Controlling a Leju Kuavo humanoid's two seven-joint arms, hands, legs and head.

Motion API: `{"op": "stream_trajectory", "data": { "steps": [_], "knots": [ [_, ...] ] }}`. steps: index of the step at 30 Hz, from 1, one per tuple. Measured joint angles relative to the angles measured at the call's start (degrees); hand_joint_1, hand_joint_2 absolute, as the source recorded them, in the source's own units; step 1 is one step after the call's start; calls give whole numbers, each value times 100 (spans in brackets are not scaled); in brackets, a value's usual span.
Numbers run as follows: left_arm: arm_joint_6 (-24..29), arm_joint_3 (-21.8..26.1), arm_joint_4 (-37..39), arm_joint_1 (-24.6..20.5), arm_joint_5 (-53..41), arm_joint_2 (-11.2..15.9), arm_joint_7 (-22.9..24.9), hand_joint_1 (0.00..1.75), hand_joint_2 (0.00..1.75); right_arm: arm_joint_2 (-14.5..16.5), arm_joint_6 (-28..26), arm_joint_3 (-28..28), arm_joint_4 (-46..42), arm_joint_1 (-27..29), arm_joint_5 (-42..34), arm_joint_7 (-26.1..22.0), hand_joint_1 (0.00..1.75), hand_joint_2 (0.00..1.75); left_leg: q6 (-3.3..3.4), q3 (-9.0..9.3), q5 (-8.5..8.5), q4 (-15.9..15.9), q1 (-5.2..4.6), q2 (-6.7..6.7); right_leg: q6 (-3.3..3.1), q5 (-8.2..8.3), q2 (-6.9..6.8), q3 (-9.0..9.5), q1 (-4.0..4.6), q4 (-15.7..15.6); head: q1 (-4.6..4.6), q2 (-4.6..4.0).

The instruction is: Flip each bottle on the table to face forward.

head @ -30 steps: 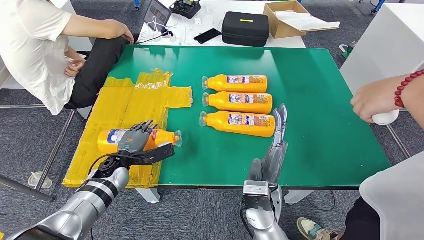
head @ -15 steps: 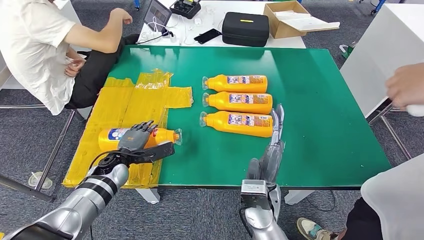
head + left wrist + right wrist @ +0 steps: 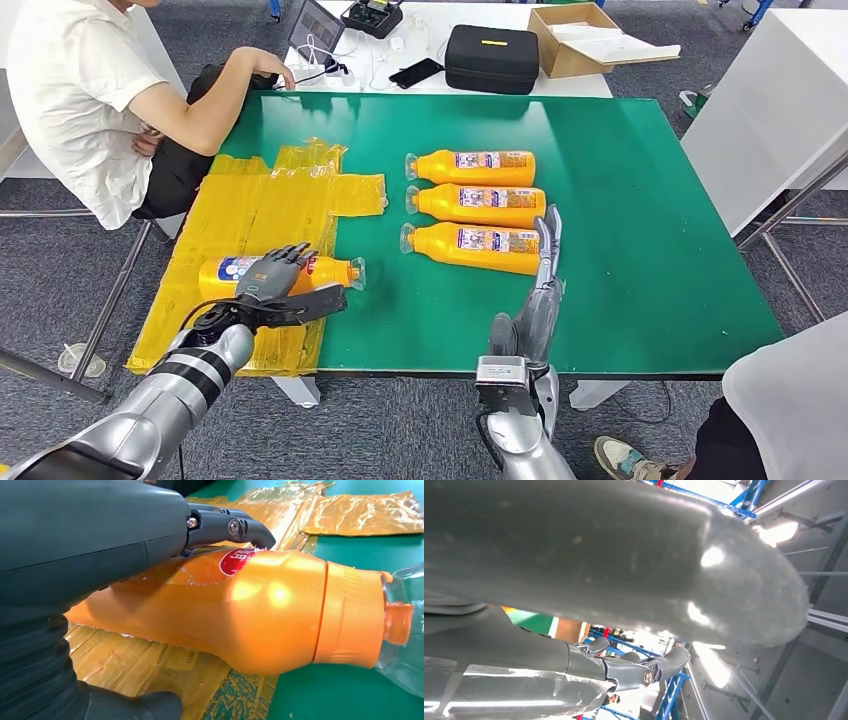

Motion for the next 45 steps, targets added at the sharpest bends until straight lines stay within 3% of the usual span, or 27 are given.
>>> {"op": "stream_trajectory", "data": {
  "steps": [7,17,27,31,36,40,42,45],
  "knots": [
    [620,-43,-852,610,229,-43,-471,0,175,0,0,-78,-35,82,153,0,0,0,2,-16,2,1,-1,0,2,-1,0,-17,-1,-1,1,0],
    [835,-567,-3110,1594,433,225,-327,0,175,-15,0,-300,-218,290,363,0,0,0,2,-69,0,3,0,3,3,-1,1,-73,0,0,1,0],
    [1377,-983,-4282,2149,205,595,-155,0,175,-48,0,-468,-374,433,505,0,0,0,0,-84,-2,3,0,5,2,-2,1,-88,0,-1,2,0],
    [1637,-1043,-4580,2291,523,600,-330,0,175,-48,0,-525,-329,430,996,0,0,175,0,-85,-3,3,0,6,2,-2,2,-88,-1,-1,2,0],
    [1728,-847,-4918,2797,2049,220,-750,0,175,-71,0,-1084,205,375,2674,0,0,175,1,-90,-4,3,-1,-1,5,-4,-3,-89,-2,-3,2,0],
    [1687,-746,-5064,3080,2360,-66,-792,0,175,-118,0,-1550,449,328,3036,27,0,175,2,-97,-5,4,-2,-4,6,-4,-6,-91,-4,-3,2,2],
    [1662,-681,-5109,3169,2636,-174,-838,0,175,-153,0,-1718,605,298,3306,204,0,175,3,-94,-7,4,-2,-3,6,-3,-6,-92,-4,-4,-1,1],
    [1663,-579,-5155,3338,3354,-399,-832,0,175,-359,0,-1824,941,233,3461,871,0,175,5,-95,-7,4,-2,-5,7,-4,-9,-91,-3,-4,0,0]
  ]
}}
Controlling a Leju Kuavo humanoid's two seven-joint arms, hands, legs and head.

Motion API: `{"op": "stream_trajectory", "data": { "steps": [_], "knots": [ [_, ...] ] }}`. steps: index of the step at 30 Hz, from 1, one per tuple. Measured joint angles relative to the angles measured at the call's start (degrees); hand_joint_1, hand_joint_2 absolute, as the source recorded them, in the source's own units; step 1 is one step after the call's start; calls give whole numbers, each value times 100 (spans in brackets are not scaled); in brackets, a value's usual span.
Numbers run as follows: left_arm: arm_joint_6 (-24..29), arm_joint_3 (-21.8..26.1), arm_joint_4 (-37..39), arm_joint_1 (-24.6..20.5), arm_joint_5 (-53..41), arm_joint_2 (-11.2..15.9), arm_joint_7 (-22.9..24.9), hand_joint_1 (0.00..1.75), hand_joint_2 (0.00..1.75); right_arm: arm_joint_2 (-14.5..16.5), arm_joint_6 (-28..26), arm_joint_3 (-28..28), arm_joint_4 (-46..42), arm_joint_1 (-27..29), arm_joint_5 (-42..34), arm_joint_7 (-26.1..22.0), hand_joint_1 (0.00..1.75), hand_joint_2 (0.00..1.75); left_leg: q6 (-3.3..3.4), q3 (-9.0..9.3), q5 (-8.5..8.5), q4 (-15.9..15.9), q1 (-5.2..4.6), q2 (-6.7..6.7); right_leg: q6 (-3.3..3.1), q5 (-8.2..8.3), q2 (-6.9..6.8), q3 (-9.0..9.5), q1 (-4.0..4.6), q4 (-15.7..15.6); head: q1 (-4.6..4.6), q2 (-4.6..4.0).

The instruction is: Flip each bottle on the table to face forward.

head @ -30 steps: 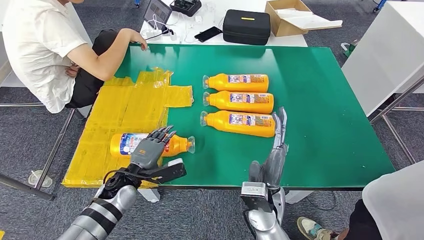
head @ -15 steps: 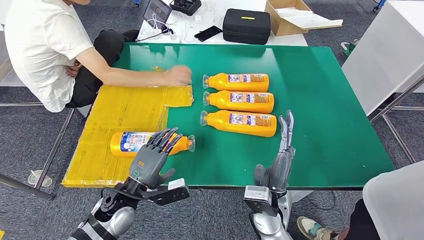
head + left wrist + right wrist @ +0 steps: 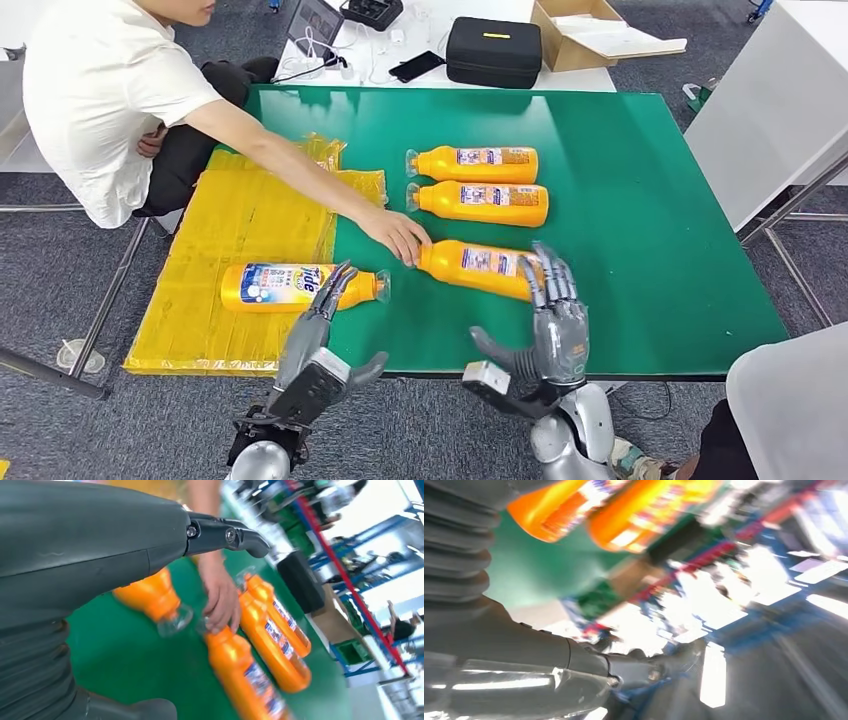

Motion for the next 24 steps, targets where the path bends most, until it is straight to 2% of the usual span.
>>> {"op": "stream_trajectory", "data": {
  "steps": [3,7,13,24],
  "knots": [
    [110,36,-9,131,673,-178,54,0,175,-296,-1,9,360,-101,-23,546,0,175,1,-3,0,0,-1,0,1,1,-2,0,-1,0,1,0],
    [572,44,-12,177,927,-297,-28,0,175,-569,-2,146,828,-201,-39,841,0,175,1,-2,0,1,-1,2,2,3,-1,-2,-1,0,1,0],
    [716,57,-36,179,993,-364,-55,0,175,-752,-2,312,1180,-297,-36,915,0,175,1,-2,1,1,1,2,1,2,-1,-2,2,1,0,0],
    [849,94,-76,175,1213,-403,-114,0,175,-855,12,534,1442,-458,65,1103,0,175,1,-3,1,1,0,2,1,2,-1,-1,1,1,0,1]
  ]
}}
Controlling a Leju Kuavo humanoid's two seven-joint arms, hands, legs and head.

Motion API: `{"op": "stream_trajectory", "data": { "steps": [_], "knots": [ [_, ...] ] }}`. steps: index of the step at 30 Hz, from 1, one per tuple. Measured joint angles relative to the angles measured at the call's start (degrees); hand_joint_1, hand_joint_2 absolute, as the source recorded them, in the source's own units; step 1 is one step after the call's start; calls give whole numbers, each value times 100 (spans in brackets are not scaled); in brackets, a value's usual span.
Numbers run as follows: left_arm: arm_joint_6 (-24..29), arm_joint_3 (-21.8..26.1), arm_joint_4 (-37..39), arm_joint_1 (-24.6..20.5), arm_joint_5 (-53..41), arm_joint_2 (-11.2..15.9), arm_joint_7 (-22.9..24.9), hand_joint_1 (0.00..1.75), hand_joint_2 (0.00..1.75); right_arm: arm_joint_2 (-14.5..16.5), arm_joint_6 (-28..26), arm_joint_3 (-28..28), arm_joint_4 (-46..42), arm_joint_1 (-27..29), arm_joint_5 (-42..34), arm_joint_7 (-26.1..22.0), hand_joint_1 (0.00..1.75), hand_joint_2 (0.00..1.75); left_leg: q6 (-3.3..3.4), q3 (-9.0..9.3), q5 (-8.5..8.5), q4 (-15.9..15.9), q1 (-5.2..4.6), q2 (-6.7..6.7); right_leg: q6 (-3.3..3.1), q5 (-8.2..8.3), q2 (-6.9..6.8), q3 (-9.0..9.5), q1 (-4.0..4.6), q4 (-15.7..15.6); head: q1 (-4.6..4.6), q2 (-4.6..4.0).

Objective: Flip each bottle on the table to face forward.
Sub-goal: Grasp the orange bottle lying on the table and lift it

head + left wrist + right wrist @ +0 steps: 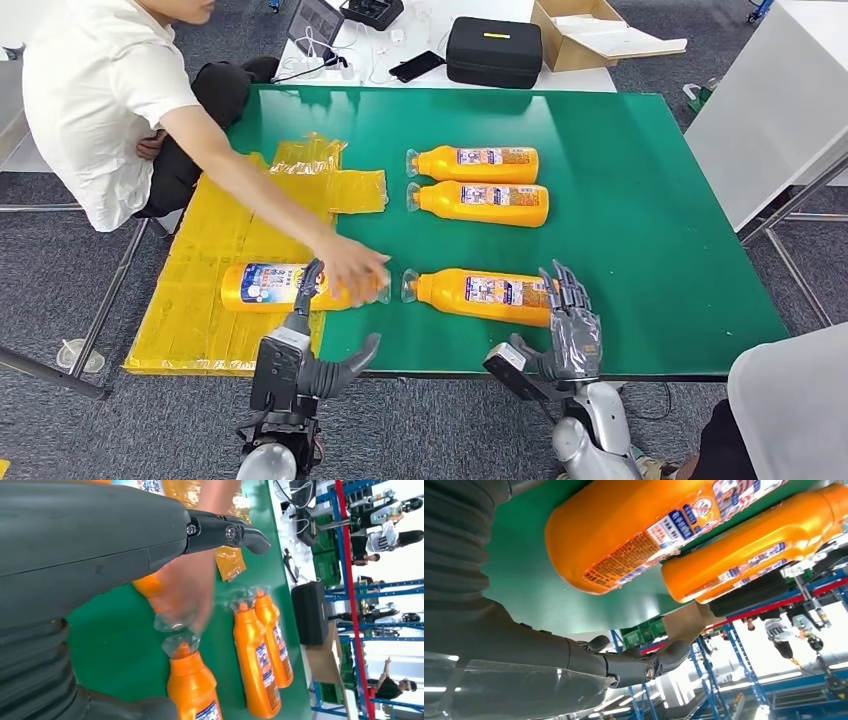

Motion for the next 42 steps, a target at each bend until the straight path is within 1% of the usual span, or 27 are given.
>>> {"op": "stream_trajectory", "data": {
  "steps": [6,16,22,32,37,42],
  "knots": [
    [5,-5,-10,-32,67,-19,-72,0,175,-26,29,167,373,-299,40,126,0,175,0,1,1,0,0,1,0,0,1,-1,0,0,0,-1],
    [-26,-145,65,-193,243,-29,-96,0,175,-49,74,304,1507,-1088,-141,195,0,175,2,1,3,1,0,1,1,2,0,0,0,0,0,-1],
    [-46,-193,128,-233,298,-32,-94,0,175,-48,188,333,1961,-1311,-156,226,0,175,2,0,3,1,0,1,1,1,0,0,0,1,-2,-1],
    [-244,-261,215,-293,503,-46,94,0,175,-48,632,448,2340,-1608,-40,569,0,175,2,5,3,1,0,4,1,3,1,2,0,0,-2,0],
    [-319,-264,225,-314,550,-49,198,0,175,-56,1004,541,2422,-1779,55,864,0,175,2,16,3,1,0,10,0,5,4,6,0,0,-1,1],
    [-404,-266,226,-323,614,-60,279,0,175,-84,1212,630,2495,-1903,188,1112,0,175,2,22,3,1,0,14,-1,6,7,10,0,0,-1,0]
  ]
}}
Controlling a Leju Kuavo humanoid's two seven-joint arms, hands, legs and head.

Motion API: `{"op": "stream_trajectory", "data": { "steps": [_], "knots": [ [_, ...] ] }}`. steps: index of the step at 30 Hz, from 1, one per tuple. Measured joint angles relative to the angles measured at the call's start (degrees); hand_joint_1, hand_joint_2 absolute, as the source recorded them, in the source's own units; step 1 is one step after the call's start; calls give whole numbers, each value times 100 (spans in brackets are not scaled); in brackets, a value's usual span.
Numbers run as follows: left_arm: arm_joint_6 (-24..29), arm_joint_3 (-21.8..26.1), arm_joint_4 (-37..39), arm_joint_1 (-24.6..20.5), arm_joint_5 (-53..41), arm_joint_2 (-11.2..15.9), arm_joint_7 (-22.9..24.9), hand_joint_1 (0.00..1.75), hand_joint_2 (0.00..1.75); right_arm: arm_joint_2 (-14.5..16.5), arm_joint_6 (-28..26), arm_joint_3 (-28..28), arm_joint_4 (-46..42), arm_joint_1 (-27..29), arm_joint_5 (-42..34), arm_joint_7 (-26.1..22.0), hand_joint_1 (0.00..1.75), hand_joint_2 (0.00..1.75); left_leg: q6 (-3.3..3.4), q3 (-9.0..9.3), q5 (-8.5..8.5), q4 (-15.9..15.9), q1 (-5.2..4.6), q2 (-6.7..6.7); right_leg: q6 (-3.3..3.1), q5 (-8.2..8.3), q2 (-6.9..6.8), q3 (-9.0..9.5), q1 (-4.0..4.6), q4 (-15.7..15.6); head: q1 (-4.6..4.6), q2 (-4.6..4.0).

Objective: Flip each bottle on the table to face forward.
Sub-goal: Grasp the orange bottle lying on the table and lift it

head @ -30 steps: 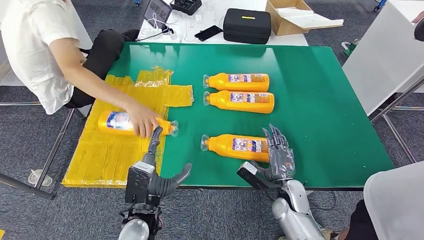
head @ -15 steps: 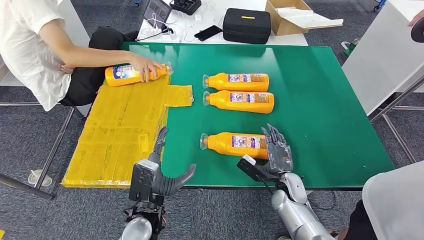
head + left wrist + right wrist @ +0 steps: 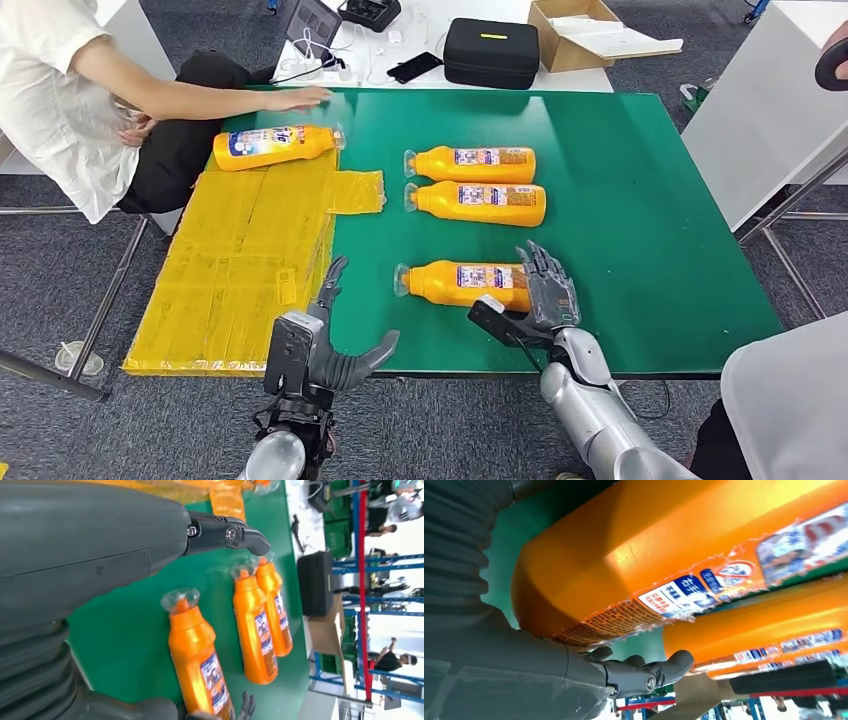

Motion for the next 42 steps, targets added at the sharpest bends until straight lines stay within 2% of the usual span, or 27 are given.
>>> {"op": "stream_trajectory", "data": {
  "steps": [1,2,5,6,13,25,27,31,33,39,42],
  "knots": [
    [-22,-1,0,-3,13,-1,15,0,175,-10,56,24,17,-26,49,76,0,175,0,1,0,0,0,1,0,0,1,1,0,0,-1,0],
    [-45,-1,0,-6,18,-1,27,0,175,-20,112,49,33,-57,87,139,28,175,0,3,0,0,0,2,-1,1,2,2,0,0,0,-1],
    [-105,-1,1,-28,61,-5,81,0,175,-55,384,138,93,-173,162,278,158,175,0,7,0,0,0,7,-7,7,4,3,0,0,1,0],
    [-123,-1,3,-42,80,-10,95,0,175,-67,519,170,120,-218,170,312,174,175,0,9,0,0,0,9,-10,9,5,3,1,-1,1,0],
    [-238,-8,46,-104,113,-67,116,0,175,-173,1392,293,319,-552,1,481,175,175,-1,49,-4,0,0,23,-13,11,20,35,1,-4,4,-1],
    [-239,-8,48,-105,129,-99,124,0,175,-268,1660,365,491,-704,-159,526,175,175,-1,71,-3,0,1,20,-13,9,20,61,3,-3,1,0],
    [-212,-8,48,-100,165,-99,89,0,175,-279,1709,344,491,-687,-407,242,175,175,-1,72,-4,0,1,20,-13,8,20,63,3,-4,2,-1],
    [-162,-1,49,-86,417,-98,-30,0,175,-278,1972,152,390,-515,-1363,-756,175,175,-2,75,-11,0,1,23,-12,10,23,66,3,-3,1,-1],
    [-191,2,59,-74,593,-98,-46,0,175,-245,2133,28,261,-383,-1773,-1083,175,175,-3,76,-11,0,1,23,-13,10,24,65,3,-3,1,0],
    [-317,19,133,-55,898,-97,4,0,175,-152,2256,-207,-75,-106,-2302,-1396,175,175,-5,70,-9,-1,3,21,-13,9,22,62,5,-2,1,-1],
    [-736,15,261,-30,1274,-72,333,0,175,-109,2159,-267,-350,92,-2684,-1606,175,175,-2,55,-6,-1,1,17,-13,9,20,54,3,-1,1,-1]
  ]
}}
